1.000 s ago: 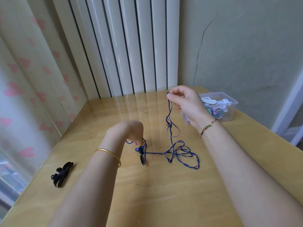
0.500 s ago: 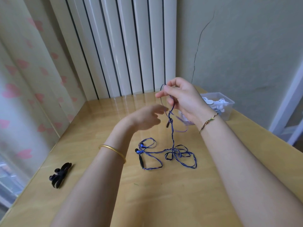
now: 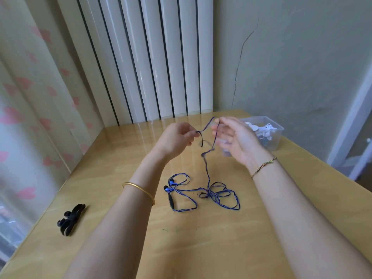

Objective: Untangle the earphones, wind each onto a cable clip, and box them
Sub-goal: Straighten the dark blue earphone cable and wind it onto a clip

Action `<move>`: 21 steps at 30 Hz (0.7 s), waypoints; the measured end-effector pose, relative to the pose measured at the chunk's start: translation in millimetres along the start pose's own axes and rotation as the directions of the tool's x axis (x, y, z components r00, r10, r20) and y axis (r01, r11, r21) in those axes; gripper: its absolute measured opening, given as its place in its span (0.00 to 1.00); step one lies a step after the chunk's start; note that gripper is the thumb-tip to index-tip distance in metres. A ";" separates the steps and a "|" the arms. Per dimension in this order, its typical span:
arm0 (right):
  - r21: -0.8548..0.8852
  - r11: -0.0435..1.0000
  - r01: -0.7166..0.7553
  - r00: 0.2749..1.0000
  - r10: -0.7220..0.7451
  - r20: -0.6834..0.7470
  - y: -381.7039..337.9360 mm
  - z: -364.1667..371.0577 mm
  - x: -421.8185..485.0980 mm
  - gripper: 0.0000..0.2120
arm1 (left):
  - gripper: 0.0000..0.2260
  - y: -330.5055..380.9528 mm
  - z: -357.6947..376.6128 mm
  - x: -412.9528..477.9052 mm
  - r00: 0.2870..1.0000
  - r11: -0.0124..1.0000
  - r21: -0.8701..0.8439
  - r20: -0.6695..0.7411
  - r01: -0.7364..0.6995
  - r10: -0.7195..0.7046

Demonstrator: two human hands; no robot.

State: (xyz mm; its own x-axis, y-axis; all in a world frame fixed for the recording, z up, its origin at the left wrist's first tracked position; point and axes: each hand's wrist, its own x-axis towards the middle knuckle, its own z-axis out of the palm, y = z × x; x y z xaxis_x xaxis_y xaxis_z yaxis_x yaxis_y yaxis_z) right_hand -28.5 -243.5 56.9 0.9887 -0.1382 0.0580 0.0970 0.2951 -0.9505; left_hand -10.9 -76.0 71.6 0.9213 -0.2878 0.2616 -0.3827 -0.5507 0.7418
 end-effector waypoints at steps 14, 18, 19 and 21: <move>-0.488 0.848 -0.207 0.965 0.260 0.043 48.9 -12.2 -12.4 0.28 | 0.09 18.2 -22.9 8.3 0.962 0.969 0.244 -0.253 -0.042 0.105; -0.803 0.596 0.026 0.982 -0.164 -0.090 32.9 -15.8 -7.6 0.15 | 0.09 14.0 -19.6 2.2 0.994 0.965 0.262 -0.105 0.001 0.028; -0.684 0.721 0.108 0.976 -0.207 -0.064 26.1 -10.6 -9.4 0.14 | 0.09 14.0 -16.9 0.7 0.998 0.968 0.249 -0.062 0.006 0.010; -0.504 0.828 0.243 0.968 -0.240 0.072 12.0 1.1 -14.8 0.20 | 0.09 15.3 -11.5 -1.6 1.000 0.976 0.218 0.004 0.016 -0.017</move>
State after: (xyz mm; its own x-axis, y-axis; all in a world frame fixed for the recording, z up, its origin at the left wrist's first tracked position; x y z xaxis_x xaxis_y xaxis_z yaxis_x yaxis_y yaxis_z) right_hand -41.9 -236.8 45.0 0.9420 -0.1364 0.3066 0.2633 -0.2661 -0.9273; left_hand -17.4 -75.0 89.7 0.9274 -0.2818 0.2459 -0.3739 -0.7125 0.5938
